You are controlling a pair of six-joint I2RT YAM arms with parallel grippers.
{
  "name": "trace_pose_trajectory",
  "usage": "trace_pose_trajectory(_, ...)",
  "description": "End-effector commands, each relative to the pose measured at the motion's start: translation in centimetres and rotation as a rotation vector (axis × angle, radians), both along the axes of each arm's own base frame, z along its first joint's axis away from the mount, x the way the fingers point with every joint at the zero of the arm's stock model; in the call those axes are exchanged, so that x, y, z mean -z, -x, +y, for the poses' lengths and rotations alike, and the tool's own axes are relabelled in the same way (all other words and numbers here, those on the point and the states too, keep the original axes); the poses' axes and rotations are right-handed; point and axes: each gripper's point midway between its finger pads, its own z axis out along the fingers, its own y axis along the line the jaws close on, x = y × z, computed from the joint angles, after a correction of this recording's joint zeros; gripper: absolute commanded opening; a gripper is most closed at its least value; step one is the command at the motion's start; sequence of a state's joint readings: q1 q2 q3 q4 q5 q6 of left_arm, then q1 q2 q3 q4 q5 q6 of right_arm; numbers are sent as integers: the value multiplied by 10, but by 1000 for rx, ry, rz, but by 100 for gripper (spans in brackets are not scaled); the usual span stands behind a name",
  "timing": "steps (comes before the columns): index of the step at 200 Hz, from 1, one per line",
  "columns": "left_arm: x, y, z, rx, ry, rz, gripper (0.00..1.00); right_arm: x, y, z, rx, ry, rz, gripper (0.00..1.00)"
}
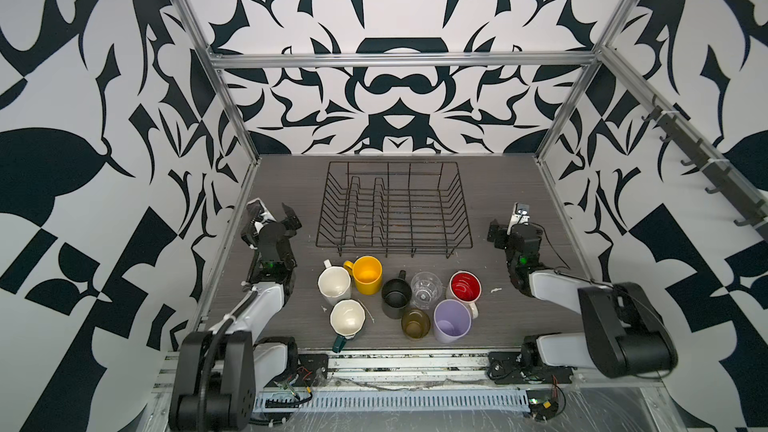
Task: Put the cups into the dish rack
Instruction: 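Raise both arms from the rest pose toward the cups, then lower the left gripper onto the white mug beside the yellow mug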
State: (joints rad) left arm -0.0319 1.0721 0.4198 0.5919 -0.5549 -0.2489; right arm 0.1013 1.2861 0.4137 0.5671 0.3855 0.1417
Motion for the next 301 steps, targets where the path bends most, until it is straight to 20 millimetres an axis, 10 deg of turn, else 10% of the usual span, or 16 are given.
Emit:
trace_pose_trajectory(1, 13, 14, 0, -26, 143, 113, 99, -40, 8, -16, 188, -191, -52, 100)
trace_pose_trajectory(79, 12, 69, -51, 170, 408, 477, 90, -48, 6, 19, 12, -290, 75, 87)
trace_pose_trajectory(198, 74, 177, -114, 200, 668, 904, 71, -40, -18, 48, -128, -319, 195, 80)
trace_pose_trajectory(301, 104, 172, -133, 208, 669, 951, 65, -36, -19, 53, -150, -333, 214, 79)
